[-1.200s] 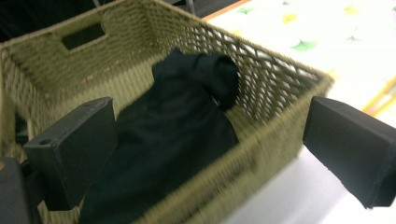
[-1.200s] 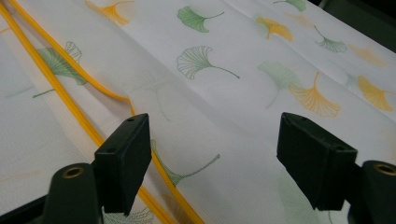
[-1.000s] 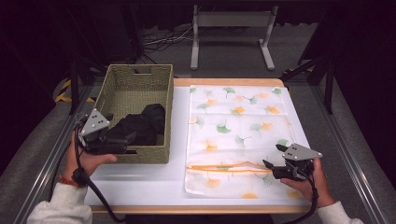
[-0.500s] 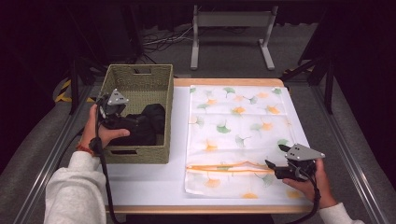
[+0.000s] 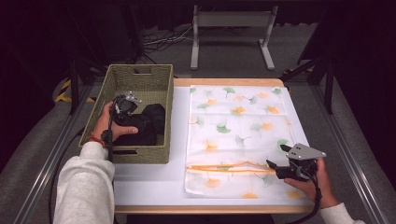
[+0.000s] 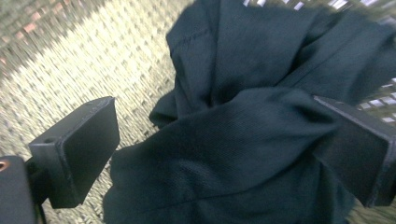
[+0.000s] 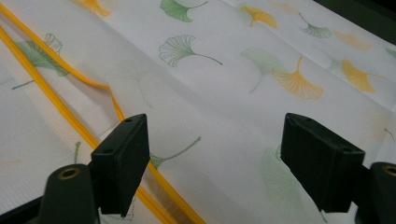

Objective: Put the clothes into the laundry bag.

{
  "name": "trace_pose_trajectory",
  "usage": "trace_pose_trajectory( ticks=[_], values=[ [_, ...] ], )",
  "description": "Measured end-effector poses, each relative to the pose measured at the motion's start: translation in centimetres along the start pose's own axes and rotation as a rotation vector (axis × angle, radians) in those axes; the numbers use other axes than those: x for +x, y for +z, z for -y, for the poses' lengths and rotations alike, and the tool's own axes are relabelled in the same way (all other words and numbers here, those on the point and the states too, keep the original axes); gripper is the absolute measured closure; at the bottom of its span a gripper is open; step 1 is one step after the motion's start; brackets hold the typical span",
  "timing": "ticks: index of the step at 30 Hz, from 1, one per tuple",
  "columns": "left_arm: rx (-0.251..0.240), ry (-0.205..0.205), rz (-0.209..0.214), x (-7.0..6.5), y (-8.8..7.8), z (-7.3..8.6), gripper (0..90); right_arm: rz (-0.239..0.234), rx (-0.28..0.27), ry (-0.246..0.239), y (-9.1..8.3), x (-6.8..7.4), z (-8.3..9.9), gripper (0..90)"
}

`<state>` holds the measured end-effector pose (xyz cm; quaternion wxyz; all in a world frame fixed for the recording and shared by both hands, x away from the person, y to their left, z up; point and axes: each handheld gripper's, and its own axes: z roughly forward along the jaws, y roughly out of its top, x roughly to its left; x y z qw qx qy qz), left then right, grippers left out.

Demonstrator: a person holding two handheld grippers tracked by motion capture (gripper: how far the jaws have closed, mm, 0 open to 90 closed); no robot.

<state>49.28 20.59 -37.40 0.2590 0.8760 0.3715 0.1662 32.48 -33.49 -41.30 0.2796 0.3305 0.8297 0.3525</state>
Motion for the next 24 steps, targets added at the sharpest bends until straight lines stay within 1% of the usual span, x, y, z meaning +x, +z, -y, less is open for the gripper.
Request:
trace_pose_trajectory(
  ticks=[2,3,4,5,7,9,10,13,15,16,17,18,20,21,22,24],
  values=[
    [0.022,-0.006,0.012,0.1,0.6,0.0,4.3,0.002,0.005,-0.011,0.1,0.1,0.0,24.4],
    [0.036,0.003,0.015,0.1,0.8,0.0,4.2,0.0,0.009,-0.013,0.1,0.1,0.0,24.3],
    [0.05,-0.001,0.021,0.1,1.0,-0.1,3.8,-0.003,0.012,-0.015,0.2,0.1,0.0,24.1],
    [0.074,-0.001,0.03,0.1,1.3,0.0,3.7,-0.002,0.017,-0.015,0.3,0.1,0.0,24.0],
    [0.144,0.027,0.029,-0.1,1.9,0.1,2.7,-0.007,0.029,-0.011,0.4,0.0,0.1,23.7],
    [0.228,0.062,-0.001,-0.6,3.0,0.2,2.4,-0.007,0.035,-0.017,0.4,0.0,0.1,23.6],
    [0.252,0.065,-0.006,-0.8,3.3,0.1,2.4,-0.007,0.036,-0.017,0.4,0.1,0.1,23.6],
    [0.252,0.052,0.011,-0.7,3.4,0.0,2.3,-0.01,0.031,-0.015,0.4,0.1,0.1,23.5],
    [0.269,0.039,0.025,-0.5,3.6,0.2,2.3,-0.013,0.033,-0.019,0.4,0.1,0.1,23.5],
    [0.283,0.036,0.025,-0.5,3.7,0.2,2.3,-0.013,0.036,-0.019,0.4,0.1,0.1,23.4],
    [0.283,0.036,0.025,-0.5,3.7,0.2,3.2,-0.013,0.036,-0.019,0.4,0.1,0.1,23.4],
    [0.303,0.025,0.02,-0.4,3.9,0.2,3.2,-0.014,0.04,-0.019,0.5,0.1,0.1,23.3],
    [0.319,0.011,0.029,-0.2,4.0,0.1,6.8,-0.014,0.046,-0.02,0.6,0.2,0.1,23.2],
    [0.327,0.008,0.048,-0.1,3.9,0.0,12.9,-0.018,0.049,-0.023,0.7,0.2,0.1,23.1],
    [0.327,0.002,0.063,0.0,3.9,0.0,22.2,-0.018,0.05,-0.025,0.7,0.3,0.1,23.1],
    [0.328,0.0,0.108,0.2,3.8,0.0,38.4,-0.021,0.051,-0.022,0.7,0.3,0.1,23.2]
  ],
)
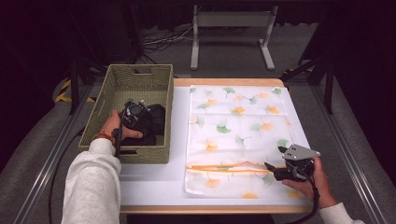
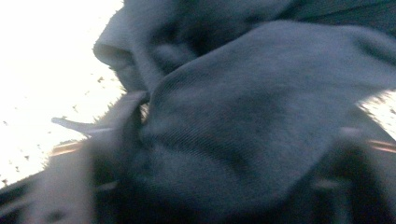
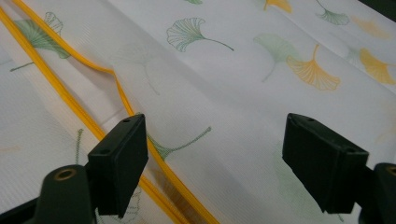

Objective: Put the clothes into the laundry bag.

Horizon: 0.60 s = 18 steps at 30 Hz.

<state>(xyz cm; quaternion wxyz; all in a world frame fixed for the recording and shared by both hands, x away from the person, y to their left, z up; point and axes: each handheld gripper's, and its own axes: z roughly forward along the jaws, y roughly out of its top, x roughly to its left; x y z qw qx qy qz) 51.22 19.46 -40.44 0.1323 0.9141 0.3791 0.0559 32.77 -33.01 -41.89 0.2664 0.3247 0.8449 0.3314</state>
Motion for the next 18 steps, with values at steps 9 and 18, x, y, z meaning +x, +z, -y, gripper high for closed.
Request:
trace_pose_trajectory(
  ticks=[9,18],
  values=[
    [0.027,0.052,-0.008,-0.6,-0.3,-0.3,66.9,0.001,0.003,-0.006,-0.1,0.1,0.0,23.2],
    [-0.033,0.051,-0.173,-0.8,-1.9,0.0,69.1,0.01,-0.008,-0.001,-0.3,-0.1,-0.1,23.3]
  ],
)
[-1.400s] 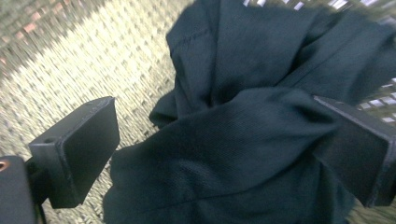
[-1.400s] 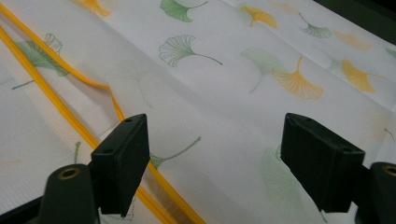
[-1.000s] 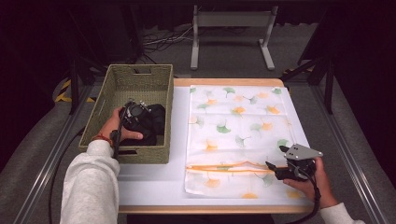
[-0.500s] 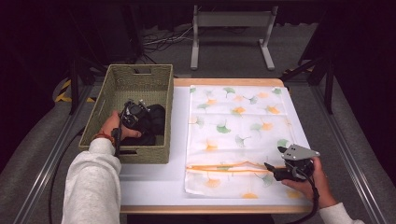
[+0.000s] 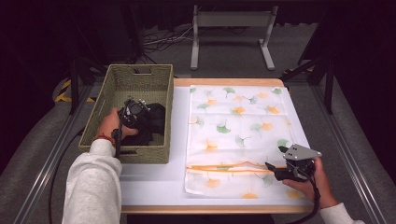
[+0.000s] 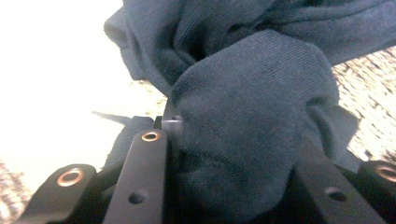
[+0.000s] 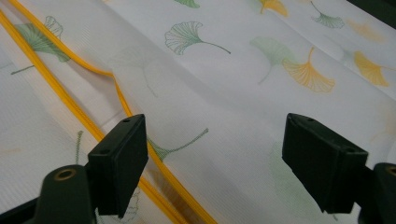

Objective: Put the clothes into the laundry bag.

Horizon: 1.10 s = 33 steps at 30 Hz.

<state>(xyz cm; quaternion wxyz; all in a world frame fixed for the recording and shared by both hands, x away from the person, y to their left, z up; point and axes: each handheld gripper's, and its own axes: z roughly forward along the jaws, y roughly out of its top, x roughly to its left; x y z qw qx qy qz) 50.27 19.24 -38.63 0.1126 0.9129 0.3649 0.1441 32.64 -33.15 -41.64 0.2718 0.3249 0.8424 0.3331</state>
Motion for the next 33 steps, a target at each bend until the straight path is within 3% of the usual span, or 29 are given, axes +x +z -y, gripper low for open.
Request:
trace_pose_trajectory(
  ticks=[2,6,10,12,16,19,22,25,29,33],
  values=[
    [-0.036,-0.015,-0.041,0.1,-1.0,0.1,69.2,-0.001,-0.004,-0.003,0.0,0.1,-0.1,23.3],
    [-0.087,-0.024,-0.059,0.0,-2.1,0.3,69.3,-0.001,-0.008,-0.004,0.0,0.2,-0.1,23.3],
    [-0.201,-0.061,-0.09,0.1,-3.9,1.0,69.5,0.002,-0.011,-0.004,-0.1,0.1,-0.2,23.3],
    [-0.217,-0.062,-0.088,0.2,-4.2,1.1,69.5,0.002,-0.012,-0.004,-0.1,0.1,-0.2,23.3],
    [-0.318,-0.088,-0.106,0.0,-5.6,1.9,69.7,0.002,-0.014,-0.004,-0.2,0.1,-0.2,23.3],
    [-0.346,-0.097,-0.106,-0.1,-6.1,2.1,69.7,0.001,-0.02,-0.005,-0.2,0.1,-0.3,23.3],
    [-0.422,-0.118,-0.112,-0.1,-6.9,2.6,69.8,0.001,-0.02,-0.008,-0.2,0.2,-0.3,23.3],
    [-0.456,-0.128,-0.109,-0.2,-7.4,2.8,70.0,0.003,-0.022,-0.008,-0.2,0.2,-0.3,23.3],
    [-0.543,-0.146,-0.11,-0.3,-8.7,3.1,69.9,-0.001,-0.021,-0.005,-0.2,0.2,-0.3,23.3],
    [-0.58,-0.15,-0.123,-0.5,-9.9,3.2,69.9,-0.001,-0.025,-0.008,-0.2,0.2,-0.3,23.3]
  ],
)
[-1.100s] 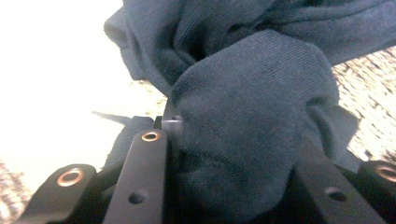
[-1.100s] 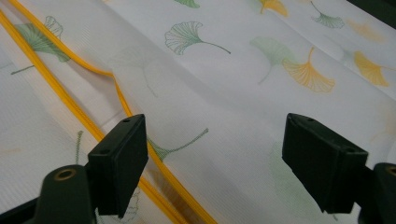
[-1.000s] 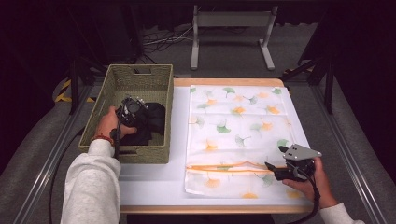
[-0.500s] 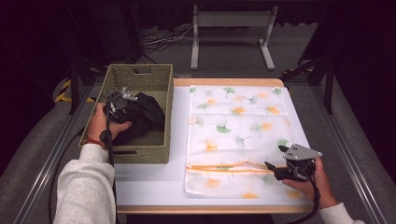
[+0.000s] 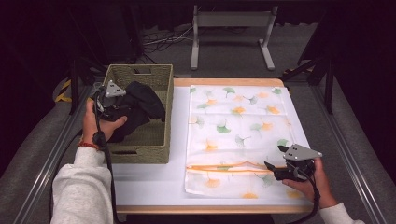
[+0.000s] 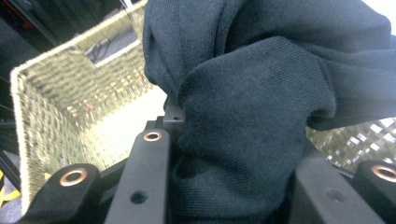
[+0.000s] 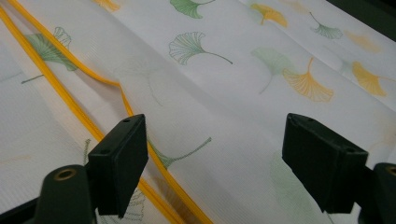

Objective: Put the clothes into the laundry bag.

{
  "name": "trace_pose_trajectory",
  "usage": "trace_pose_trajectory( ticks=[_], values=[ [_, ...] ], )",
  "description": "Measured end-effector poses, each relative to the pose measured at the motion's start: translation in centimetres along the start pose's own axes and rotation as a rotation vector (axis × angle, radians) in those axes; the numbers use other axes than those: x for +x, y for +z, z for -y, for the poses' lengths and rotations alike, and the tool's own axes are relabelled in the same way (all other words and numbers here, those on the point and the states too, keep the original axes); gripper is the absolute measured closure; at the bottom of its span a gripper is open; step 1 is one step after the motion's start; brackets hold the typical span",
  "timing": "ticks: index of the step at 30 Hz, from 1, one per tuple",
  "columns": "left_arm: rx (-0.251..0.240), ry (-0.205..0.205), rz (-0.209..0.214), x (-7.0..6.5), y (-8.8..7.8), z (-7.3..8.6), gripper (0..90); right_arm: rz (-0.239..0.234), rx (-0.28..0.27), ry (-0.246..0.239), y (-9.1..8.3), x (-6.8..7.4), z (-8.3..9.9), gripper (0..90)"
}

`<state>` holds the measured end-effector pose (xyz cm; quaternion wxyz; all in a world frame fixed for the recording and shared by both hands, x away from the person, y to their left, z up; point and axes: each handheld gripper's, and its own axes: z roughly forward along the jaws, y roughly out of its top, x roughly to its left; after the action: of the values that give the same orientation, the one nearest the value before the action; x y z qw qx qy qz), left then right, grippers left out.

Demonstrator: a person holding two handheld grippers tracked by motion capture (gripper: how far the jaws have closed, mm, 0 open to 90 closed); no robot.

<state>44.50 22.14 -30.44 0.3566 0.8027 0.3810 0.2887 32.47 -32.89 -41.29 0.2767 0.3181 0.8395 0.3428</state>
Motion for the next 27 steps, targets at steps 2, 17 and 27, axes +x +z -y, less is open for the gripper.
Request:
trace_pose_trajectory(
  ticks=[2,17,27],
  values=[
    [-0.013,-0.005,0.0,-0.1,-0.3,-0.1,69.9,0.0,-0.001,0.002,0.0,0.0,0.0,23.3],
    [-0.112,0.004,0.023,-1.4,-2.6,-1.7,70.0,0.002,-0.003,0.002,0.0,0.0,0.0,23.2],
    [-0.146,0.041,0.046,-2.9,-3.4,-3.3,70.1,0.003,-0.006,0.003,-0.2,-0.1,0.0,23.3]
  ],
)
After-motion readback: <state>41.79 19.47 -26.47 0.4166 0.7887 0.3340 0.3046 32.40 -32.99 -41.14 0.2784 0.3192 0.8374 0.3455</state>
